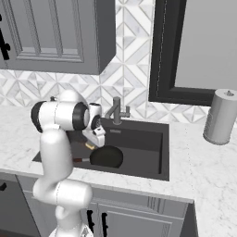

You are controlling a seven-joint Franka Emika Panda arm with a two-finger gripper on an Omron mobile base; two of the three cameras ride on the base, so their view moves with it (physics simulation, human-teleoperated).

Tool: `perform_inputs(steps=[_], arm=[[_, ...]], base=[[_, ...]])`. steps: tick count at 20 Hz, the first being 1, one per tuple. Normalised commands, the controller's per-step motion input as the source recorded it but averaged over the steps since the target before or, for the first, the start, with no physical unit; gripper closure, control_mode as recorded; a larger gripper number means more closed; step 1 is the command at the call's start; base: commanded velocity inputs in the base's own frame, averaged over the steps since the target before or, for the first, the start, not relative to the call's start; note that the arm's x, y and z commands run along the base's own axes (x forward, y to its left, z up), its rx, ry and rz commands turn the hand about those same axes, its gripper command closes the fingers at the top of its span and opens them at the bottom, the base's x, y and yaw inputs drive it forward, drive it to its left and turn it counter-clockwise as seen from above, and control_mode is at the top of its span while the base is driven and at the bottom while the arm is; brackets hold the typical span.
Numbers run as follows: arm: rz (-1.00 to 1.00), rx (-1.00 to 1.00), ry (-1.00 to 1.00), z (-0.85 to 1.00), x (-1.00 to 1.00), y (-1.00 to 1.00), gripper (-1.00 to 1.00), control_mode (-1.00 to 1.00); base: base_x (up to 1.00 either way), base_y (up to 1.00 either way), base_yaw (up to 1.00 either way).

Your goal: Pick the pan and sponge and place them into the sink. Then turn on the water.

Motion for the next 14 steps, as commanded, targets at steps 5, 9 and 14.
perform_inputs(steps=[5,9,14], arm=[[-0.03,0.00,0.00,-0.55,0.42,-0.06,1.00,-1.00],[-0.02,0.00,0.00,-0.57,0.41,-0.01,1.00,-1.00],[-0.02,0.00,0.00,-0.52,0.35,0.00,1.00,-1.00]], base=[[0.00,0.00,0.00],[0.00,0.00,0.00],[0.00,0.00,0.00]])
